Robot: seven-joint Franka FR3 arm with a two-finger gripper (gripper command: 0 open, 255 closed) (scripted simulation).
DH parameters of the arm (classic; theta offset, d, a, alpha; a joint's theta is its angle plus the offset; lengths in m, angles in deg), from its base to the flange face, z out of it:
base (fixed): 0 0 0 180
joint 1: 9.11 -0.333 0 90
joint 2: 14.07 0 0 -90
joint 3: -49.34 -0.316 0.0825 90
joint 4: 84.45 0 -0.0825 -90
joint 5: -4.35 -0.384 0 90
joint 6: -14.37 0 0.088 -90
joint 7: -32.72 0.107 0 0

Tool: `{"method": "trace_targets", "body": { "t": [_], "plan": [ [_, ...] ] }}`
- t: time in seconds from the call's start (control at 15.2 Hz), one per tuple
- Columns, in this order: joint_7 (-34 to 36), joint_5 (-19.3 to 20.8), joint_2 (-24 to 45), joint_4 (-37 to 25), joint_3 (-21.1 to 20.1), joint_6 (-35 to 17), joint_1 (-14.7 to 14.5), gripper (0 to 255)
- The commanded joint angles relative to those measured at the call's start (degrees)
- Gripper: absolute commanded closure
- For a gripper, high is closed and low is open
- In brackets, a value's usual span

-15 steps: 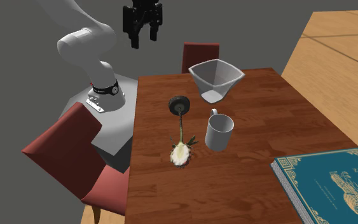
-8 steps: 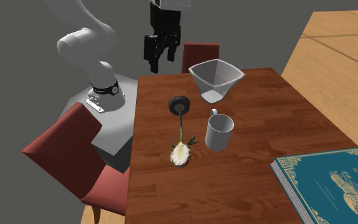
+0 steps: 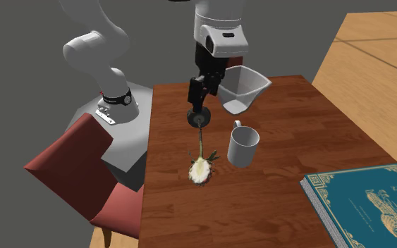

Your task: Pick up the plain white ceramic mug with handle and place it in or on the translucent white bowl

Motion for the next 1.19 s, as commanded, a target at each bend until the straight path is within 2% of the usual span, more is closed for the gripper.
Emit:
{"method": "trace_targets", "body": {
  "t": [0.0,0.59,1.12],
  "plan": [
    [-0.82,-1.10,4.18,-3.07,0.42,-1.23,0.16,0],
    [-4.86,-7.00,24.58,-21.03,1.04,-3.65,2.38,0],
    [-5.15,-7.42,26.33,-17.49,0.80,-8.92,2.42,0]
  ]
}}
